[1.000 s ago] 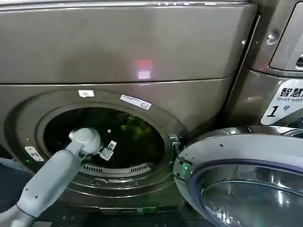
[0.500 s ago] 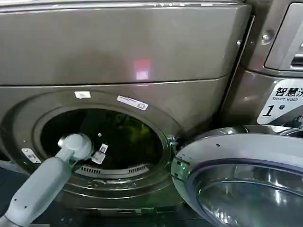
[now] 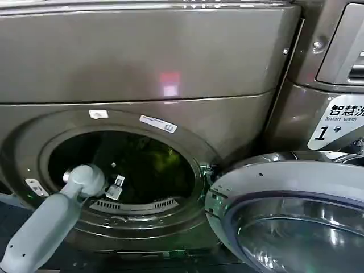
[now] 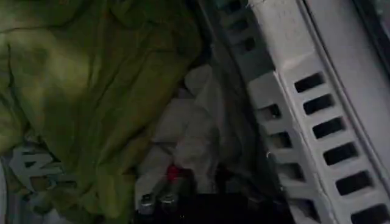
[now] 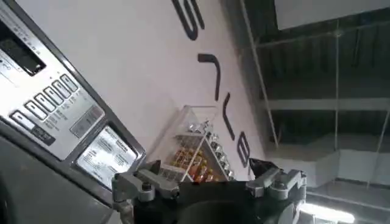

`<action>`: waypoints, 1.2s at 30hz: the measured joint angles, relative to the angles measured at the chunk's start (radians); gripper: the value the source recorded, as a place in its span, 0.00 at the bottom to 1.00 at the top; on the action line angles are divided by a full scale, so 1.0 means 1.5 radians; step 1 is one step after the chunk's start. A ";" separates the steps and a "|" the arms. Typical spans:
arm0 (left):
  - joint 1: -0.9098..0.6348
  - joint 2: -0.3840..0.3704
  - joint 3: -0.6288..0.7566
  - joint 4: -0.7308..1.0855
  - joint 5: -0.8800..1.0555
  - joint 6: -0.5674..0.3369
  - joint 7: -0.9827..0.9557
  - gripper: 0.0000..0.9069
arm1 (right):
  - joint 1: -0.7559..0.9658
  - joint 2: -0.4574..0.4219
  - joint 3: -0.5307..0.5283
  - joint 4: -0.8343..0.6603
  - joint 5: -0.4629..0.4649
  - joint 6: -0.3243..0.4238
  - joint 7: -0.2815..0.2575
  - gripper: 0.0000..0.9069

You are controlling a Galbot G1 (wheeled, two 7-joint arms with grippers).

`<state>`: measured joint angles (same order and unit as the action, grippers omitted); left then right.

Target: Grasp the clothes from the dryer.

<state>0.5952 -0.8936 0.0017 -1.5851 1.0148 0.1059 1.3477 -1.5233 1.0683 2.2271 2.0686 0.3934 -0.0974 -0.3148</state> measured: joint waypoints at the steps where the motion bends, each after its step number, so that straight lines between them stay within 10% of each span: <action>1: 0.000 -0.001 0.000 0.000 0.000 0.001 0.000 0.06 | 0.001 -0.001 -0.001 -0.001 0.000 0.000 0.000 1.00; 36: 0.062 -0.088 -0.036 -0.121 -0.072 0.258 -0.438 0.00 | -0.008 -0.020 0.005 -0.020 0.004 0.003 0.002 1.00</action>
<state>0.6881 -1.0258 -0.0527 -1.7666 0.9064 0.4930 0.6910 -1.5347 1.0381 2.2351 2.0380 0.3994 -0.0927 -0.3121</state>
